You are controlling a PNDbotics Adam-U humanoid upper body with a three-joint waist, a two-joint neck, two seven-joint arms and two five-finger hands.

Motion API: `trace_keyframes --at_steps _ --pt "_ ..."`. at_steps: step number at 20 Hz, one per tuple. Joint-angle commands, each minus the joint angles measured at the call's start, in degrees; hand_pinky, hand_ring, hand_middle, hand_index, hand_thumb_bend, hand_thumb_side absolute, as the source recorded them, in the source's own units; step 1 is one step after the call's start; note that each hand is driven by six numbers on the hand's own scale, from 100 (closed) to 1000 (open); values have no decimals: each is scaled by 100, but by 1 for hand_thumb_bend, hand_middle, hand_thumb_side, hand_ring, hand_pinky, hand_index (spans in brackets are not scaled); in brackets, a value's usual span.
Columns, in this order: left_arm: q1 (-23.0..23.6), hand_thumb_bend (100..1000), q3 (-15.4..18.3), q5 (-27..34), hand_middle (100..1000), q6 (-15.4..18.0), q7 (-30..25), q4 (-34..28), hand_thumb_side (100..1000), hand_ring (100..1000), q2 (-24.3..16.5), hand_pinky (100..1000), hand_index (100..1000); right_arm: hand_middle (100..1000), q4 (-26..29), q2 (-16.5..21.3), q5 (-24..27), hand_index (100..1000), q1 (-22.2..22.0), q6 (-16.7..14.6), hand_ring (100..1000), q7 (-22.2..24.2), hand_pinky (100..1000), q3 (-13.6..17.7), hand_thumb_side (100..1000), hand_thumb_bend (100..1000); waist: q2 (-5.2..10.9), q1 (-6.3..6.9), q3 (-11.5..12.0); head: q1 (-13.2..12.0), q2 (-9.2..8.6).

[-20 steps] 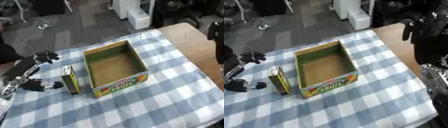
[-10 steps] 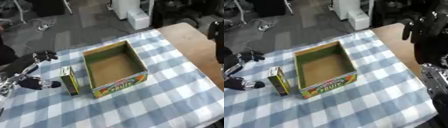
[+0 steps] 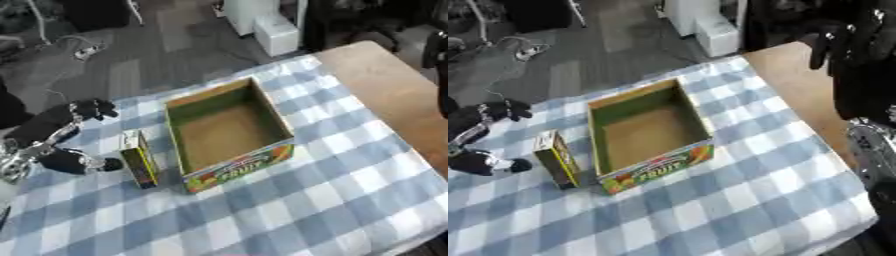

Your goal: Pick up objects on the table and place them in the box.

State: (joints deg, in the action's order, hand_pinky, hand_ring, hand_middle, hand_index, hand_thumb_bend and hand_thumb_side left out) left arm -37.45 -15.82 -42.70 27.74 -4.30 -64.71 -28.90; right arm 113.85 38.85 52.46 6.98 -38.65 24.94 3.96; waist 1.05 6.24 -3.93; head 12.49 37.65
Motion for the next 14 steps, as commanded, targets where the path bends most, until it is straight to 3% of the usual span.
trace_keyframes --at_steps 1,10,14 --pt "-185 775 3 -116 832 81 -38 28 925 733 -136 764 837 365 74 178 29 498 108 -324 343 373 399 90 1000 100 66 -19 -15 -77 8" --pt "-401 768 14 -387 837 215 -94 319 928 745 -129 779 835 365 74 191 93 499 184 -263 344 350 399 99 1000 100 67 -1 -74 -104 -38" --pt "-471 764 13 -491 837 252 -76 439 930 745 -98 780 833 370 74 178 132 510 192 -192 341 168 398 140 1000 100 58 -8 -97 127 -14"
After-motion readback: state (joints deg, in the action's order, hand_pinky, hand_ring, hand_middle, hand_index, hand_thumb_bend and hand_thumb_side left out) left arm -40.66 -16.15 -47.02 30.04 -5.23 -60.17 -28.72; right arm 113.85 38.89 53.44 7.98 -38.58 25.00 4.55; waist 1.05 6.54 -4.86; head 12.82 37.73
